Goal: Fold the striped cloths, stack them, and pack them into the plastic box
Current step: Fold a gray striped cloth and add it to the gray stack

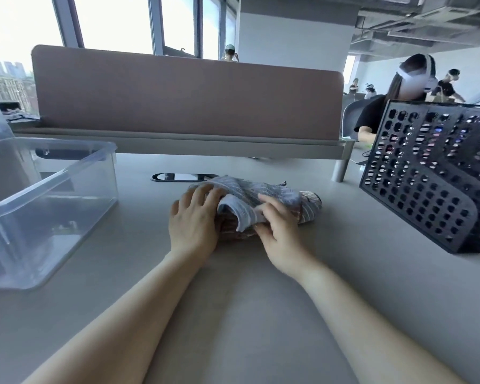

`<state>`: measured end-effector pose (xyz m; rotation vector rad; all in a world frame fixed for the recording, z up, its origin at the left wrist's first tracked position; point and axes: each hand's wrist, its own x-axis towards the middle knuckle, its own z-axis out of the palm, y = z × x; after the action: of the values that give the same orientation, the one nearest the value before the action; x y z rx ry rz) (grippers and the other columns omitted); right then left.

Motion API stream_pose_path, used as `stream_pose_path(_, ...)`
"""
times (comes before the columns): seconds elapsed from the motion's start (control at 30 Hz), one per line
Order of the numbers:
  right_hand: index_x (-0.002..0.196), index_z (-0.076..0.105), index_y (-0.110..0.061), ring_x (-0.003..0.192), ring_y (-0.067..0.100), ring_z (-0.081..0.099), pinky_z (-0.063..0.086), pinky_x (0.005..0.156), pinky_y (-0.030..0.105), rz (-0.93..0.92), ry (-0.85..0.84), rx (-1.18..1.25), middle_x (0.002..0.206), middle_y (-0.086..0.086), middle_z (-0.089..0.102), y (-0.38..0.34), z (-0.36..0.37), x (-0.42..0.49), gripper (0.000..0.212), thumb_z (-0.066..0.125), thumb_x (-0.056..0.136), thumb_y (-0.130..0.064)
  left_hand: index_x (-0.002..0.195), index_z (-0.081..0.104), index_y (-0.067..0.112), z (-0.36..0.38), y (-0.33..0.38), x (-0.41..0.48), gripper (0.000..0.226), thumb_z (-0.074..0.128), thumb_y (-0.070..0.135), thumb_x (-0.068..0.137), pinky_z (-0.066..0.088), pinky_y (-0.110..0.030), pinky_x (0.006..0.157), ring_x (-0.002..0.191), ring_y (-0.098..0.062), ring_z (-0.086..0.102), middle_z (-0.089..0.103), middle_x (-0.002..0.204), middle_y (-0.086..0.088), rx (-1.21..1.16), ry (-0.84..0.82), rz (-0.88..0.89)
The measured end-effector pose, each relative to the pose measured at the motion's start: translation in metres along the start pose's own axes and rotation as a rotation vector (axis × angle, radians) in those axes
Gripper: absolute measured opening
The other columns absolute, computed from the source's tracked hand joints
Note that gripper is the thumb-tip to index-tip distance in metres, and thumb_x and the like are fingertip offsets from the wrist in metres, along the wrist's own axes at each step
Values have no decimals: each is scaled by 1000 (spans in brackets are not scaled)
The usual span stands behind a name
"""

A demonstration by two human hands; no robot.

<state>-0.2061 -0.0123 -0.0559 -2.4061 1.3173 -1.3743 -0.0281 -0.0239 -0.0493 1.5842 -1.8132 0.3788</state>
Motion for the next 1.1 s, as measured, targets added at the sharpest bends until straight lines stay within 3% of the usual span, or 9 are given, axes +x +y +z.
stream_pose_path(0.13, 100, 60, -1, 123, 28, 49, 29, 101, 15, 93, 121, -20, 123, 12, 55, 16, -14, -2, 34, 48, 73, 17, 110, 65, 28, -23, -14, -3, 45, 57, 6, 72, 38, -35, 90, 107, -28, 58, 69, 111, 2, -108, 62, -28)
stream_pose_path(0.33, 98, 58, -10, 106, 13, 54, 38, 94, 17, 68, 314, 203, 111, 3, 59, 3, -51, -15, 22, 50, 81, 2, 88, 59, 35, -66, 2, -20, 34, 60, 1, 87, 46, -28, 61, 67, -14, 56, 66, 78, 3, -820, 16, -108)
stream_pose_path(0.43, 84, 59, -16, 87, 8, 57, 45, 81, 23, 199, 193, 369, 93, 9, 63, 7, -68, -33, 9, 51, 82, -12, 85, 58, 33, -69, 17, -37, 7, 60, 29, 90, 49, -36, 61, 62, -20, 57, 65, 74, -11, -867, -160, -54)
stream_pose_path(0.53, 95, 67, -18, 97, 17, 61, 52, 86, 40, 379, -54, 508, 99, 11, 68, 12, -79, -51, 25, 47, 80, -21, 91, 55, 26, -63, 16, -48, 13, 49, 37, 94, 51, -38, 76, 80, -24, 64, 67, 84, -7, -765, -348, -22)
stream_pose_path(0.63, 92, 64, -30, 101, 4, 59, 44, 87, 21, 388, -290, 416, 100, -11, 68, 7, -89, -63, 23, 49, 81, -43, 96, 52, 21, -64, 14, -55, 14, 42, 31, 98, 50, -43, 82, 86, -20, 62, 64, 90, -1, -655, -454, 1)
stream_pose_path(0.7, 105, 58, -29, 100, -7, 55, 41, 84, 9, 389, -304, 417, 104, -17, 64, 5, -94, -64, 59, 47, 71, -76, 98, 52, 12, -64, 11, -58, 24, 39, 32, 99, 49, -47, 81, 87, -27, 61, 64, 91, -8, -601, -459, -46)
stream_pose_path(0.77, 111, 51, -32, 106, -7, 54, 41, 91, 15, 405, -282, 367, 112, -11, 62, 7, -93, -62, 82, 52, 52, -89, 100, 53, 8, -63, 6, -58, 28, 40, 33, 99, 50, -47, 81, 87, -30, 62, 65, 92, -12, -576, -447, -126)
stream_pose_path(0.9, 111, 40, -40, 114, 9, 52, 38, 93, 24, 375, -345, 100, 117, -2, 59, 7, -84, -64, 71, 83, 56, -54, 89, 51, 10, -60, 6, -55, 23, 43, 28, 99, 44, -37, 69, 82, -30, 58, 62, 83, -8, -488, -404, -194)
stream_pose_path(1.1, 108, 48, -29, 103, 13, 57, 43, 90, 26, 328, -189, 48, 105, -2, 60, 8, -82, -61, 33, 69, 83, -30, 103, 52, 10, -50, 2, -49, 17, 44, 24, 98, 37, -30, 68, 96, -33, 57, 63, 103, -13, -376, -384, -251)
